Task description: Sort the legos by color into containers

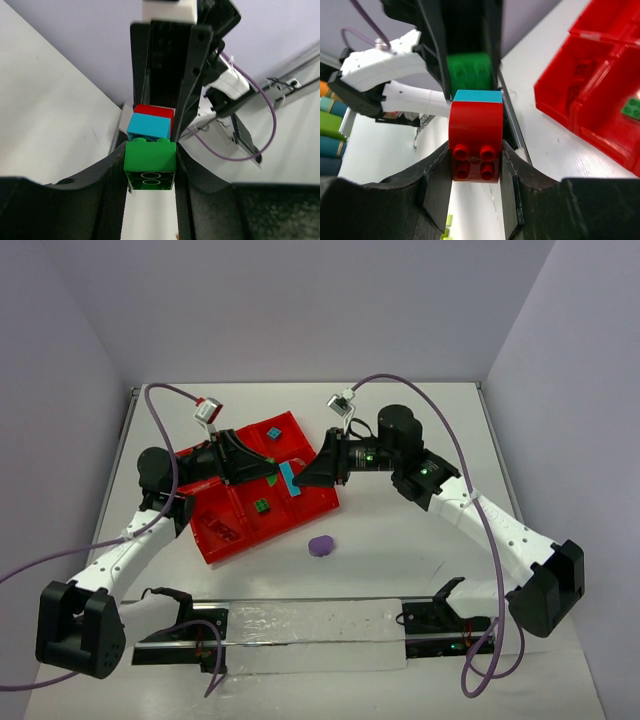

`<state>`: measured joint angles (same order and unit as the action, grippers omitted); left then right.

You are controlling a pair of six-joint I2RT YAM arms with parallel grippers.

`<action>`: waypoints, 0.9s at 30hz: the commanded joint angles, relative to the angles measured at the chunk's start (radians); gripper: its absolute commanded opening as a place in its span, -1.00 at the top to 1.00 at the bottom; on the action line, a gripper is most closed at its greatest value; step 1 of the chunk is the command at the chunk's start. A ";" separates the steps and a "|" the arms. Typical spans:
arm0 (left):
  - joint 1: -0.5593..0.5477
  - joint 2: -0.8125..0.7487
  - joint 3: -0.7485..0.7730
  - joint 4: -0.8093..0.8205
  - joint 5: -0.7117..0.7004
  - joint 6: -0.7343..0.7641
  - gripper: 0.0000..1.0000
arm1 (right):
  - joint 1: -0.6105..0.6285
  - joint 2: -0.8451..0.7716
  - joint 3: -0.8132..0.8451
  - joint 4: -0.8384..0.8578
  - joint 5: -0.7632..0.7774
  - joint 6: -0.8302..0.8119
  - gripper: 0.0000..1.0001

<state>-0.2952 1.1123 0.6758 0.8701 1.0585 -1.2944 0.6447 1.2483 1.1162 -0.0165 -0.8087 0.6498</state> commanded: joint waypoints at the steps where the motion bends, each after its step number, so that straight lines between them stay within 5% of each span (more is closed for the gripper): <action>1: 0.064 -0.055 0.041 0.015 -0.003 0.026 1.00 | -0.020 -0.040 -0.018 -0.091 0.022 -0.046 0.88; 10: 0.083 -0.061 0.037 -0.044 -0.002 0.056 1.00 | -0.029 -0.035 -0.009 -0.110 0.052 -0.054 0.89; 15: 0.104 -0.072 0.167 -0.468 -0.094 0.318 1.00 | -0.031 -0.042 0.014 -0.227 0.251 -0.085 0.90; 20: 0.103 -0.017 0.362 -1.108 -0.409 0.592 1.00 | -0.031 -0.056 0.023 -0.337 0.479 -0.098 0.90; 27: 0.077 0.044 0.292 -1.254 -0.681 0.598 1.00 | -0.031 -0.095 0.011 -0.374 0.632 -0.093 0.91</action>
<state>-0.1981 1.1034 1.0224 -0.1737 0.5864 -0.7518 0.6189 1.2081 1.0996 -0.3682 -0.3098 0.5740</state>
